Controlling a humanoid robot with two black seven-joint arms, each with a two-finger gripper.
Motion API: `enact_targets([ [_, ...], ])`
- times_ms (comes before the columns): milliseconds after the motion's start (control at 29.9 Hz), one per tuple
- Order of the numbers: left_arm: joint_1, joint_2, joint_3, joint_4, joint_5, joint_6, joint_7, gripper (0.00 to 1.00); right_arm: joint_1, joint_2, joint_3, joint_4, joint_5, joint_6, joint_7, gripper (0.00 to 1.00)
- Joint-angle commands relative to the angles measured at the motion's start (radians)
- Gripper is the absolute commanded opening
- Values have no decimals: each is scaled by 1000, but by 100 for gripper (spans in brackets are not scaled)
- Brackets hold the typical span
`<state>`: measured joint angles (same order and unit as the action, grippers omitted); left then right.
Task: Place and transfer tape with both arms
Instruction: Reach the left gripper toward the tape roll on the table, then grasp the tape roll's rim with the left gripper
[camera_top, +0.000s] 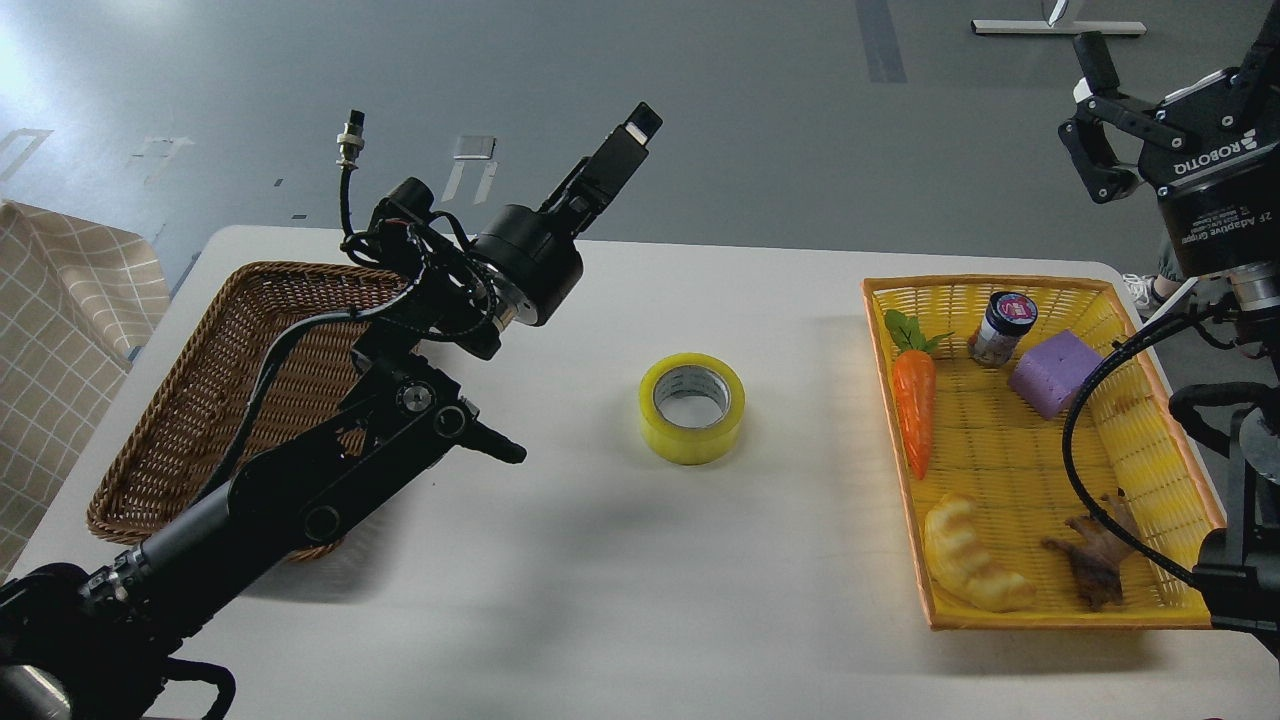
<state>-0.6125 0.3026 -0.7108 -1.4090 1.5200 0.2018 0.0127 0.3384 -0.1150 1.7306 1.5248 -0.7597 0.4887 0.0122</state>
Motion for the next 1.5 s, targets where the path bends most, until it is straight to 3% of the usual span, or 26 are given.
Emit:
enact_targets([
  [0, -56, 98, 163, 13, 159, 2, 10, 98, -9, -2, 1, -1, 0, 0, -1, 100],
  [167, -59, 113, 203, 74, 362, 5, 65, 98, -28, -2, 4, -20, 0, 0, -1, 100],
  [301, -61, 92, 203, 87, 376, 4, 163, 98, -33, 0, 4, -54, 0, 0, -1, 100],
  [401, -65, 50, 205, 120, 377, 4, 202, 98, -33, 0, 4, -55, 0, 0, -3, 100],
  [601, -69, -51, 256, 257, 436, 2, 204, 98, -22, -11, 4, -58, 0, 0, -9, 100],
  [802, -82, -100, 347, 303, 448, -1, 207, 98, -3, -12, 3, -54, 0, 0, -18, 100],
  [1470, -73, -142, 395, 312, 448, -7, 207, 98, 33, -12, -10, -52, 0, 0, -31, 100],
])
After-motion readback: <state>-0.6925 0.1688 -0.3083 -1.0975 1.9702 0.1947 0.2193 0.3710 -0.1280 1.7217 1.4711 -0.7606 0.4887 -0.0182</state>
